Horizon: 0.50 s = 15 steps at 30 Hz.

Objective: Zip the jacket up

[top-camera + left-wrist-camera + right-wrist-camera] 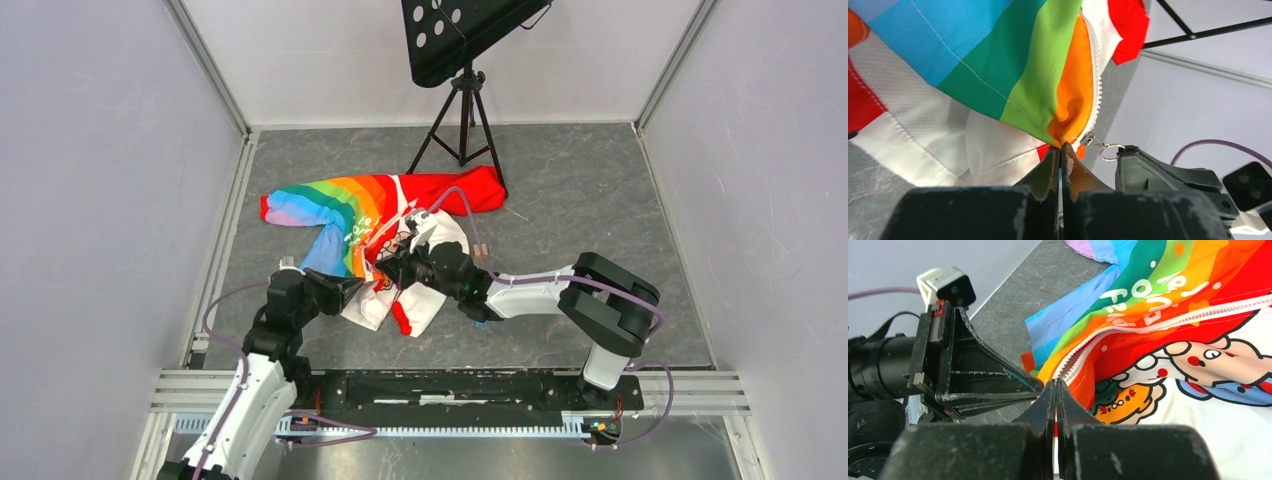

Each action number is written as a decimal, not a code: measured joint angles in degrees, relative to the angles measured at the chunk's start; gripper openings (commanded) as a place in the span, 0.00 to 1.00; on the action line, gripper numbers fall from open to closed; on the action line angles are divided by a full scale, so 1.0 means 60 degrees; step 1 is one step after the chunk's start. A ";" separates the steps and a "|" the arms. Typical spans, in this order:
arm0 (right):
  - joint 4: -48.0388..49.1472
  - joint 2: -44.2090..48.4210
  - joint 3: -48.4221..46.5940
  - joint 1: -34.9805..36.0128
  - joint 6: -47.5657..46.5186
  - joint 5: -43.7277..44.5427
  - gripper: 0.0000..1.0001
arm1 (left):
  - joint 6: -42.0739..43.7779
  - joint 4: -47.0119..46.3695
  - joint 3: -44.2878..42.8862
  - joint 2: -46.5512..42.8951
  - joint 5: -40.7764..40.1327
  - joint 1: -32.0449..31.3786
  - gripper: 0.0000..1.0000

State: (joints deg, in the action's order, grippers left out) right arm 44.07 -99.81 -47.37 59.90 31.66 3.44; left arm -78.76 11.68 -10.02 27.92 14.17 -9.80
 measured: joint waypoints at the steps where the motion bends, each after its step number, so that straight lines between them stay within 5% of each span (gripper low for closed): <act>1: -0.0018 0.0000 0.0000 0.0000 -0.0011 -0.0004 0.00 | 0.0160 0.0244 -0.0208 0.0171 -0.0069 -0.0015 0.02; 15: -0.2871 -0.0798 -0.3151 -0.0044 -0.3530 -0.0812 0.00 | 0.5038 0.5807 -0.6269 0.4914 -0.1657 -0.0040 0.02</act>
State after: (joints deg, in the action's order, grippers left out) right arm 26.85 -104.60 -66.28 59.64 10.48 -1.43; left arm -48.53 46.52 -47.64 57.41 4.23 -10.04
